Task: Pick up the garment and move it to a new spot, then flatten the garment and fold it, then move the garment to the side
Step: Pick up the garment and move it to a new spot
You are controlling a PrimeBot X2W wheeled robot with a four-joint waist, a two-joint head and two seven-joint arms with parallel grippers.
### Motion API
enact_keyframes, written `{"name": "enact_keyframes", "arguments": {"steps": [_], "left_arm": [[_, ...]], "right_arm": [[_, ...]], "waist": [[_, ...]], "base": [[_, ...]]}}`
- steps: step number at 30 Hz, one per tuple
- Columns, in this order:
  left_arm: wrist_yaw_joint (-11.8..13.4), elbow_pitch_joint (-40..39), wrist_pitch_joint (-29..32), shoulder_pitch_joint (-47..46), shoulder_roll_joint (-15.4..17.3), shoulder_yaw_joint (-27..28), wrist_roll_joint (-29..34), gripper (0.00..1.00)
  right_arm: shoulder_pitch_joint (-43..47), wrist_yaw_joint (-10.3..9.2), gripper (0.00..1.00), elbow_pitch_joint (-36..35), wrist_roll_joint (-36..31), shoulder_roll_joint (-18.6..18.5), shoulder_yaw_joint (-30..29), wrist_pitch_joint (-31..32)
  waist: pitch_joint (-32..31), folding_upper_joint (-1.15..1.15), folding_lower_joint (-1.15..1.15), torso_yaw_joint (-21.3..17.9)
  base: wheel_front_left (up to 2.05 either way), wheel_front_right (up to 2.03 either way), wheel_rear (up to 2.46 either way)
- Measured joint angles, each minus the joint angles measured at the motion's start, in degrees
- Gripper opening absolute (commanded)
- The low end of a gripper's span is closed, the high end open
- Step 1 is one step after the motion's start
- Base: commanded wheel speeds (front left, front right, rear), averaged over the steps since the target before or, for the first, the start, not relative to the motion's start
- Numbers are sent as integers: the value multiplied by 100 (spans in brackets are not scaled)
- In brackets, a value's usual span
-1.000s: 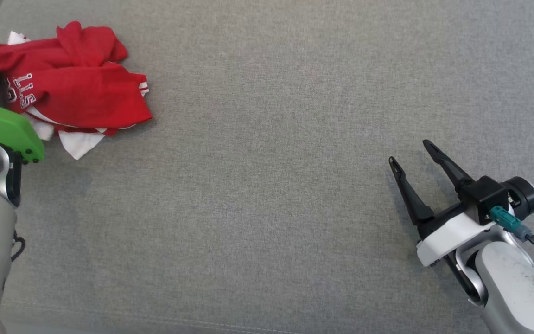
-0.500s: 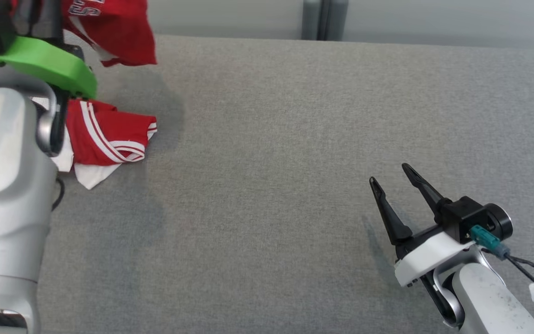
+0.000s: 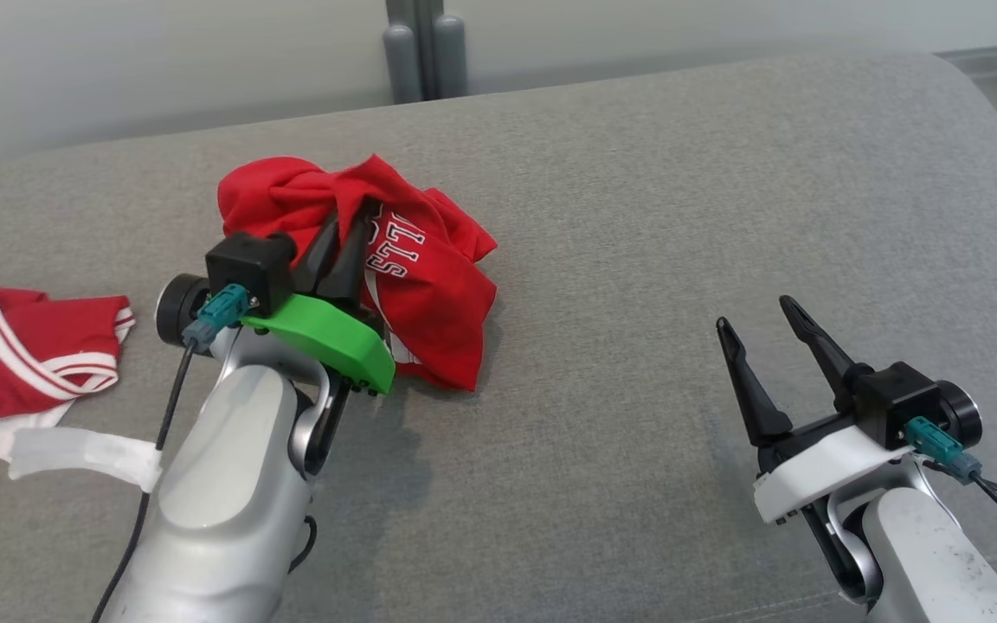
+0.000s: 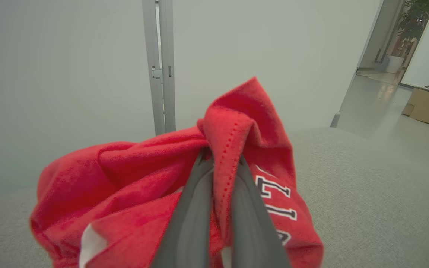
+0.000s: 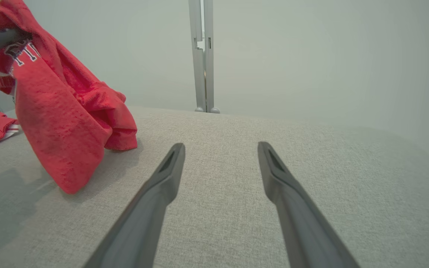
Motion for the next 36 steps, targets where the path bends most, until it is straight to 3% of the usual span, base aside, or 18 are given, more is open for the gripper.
{"name": "enact_keyframes", "arguments": {"steps": [7,12,13,14,21,36], "left_arm": [[-14,297,-1,443,-192,185,33,0],[-22,556,-1,814,-253,2,292,3],[-24,584,0,905,-265,49,288,46],[-26,598,0,982,-260,136,257,100],[16,85,0,1504,-260,672,578,100],[223,-1350,-1,3232,-216,2622,1369,100]], "right_arm": [[-77,0,100,-76,-3,78,-30,0],[-110,0,100,-65,2,123,-41,0],[-110,0,100,-53,2,134,-51,0],[-110,0,100,-43,1,148,-62,0],[-47,0,100,-51,-81,189,-296,0],[368,0,100,1,-204,338,-448,0]], "waist": [[171,0,0,-636],[315,0,0,-964],[337,0,0,-1006],[356,0,0,-1037],[310,0,0,-922],[-564,0,0,-309]], "base": [[0,0,0],[0,0,0],[0,0,0],[0,0,0],[0,0,0],[0,0,0]]}}
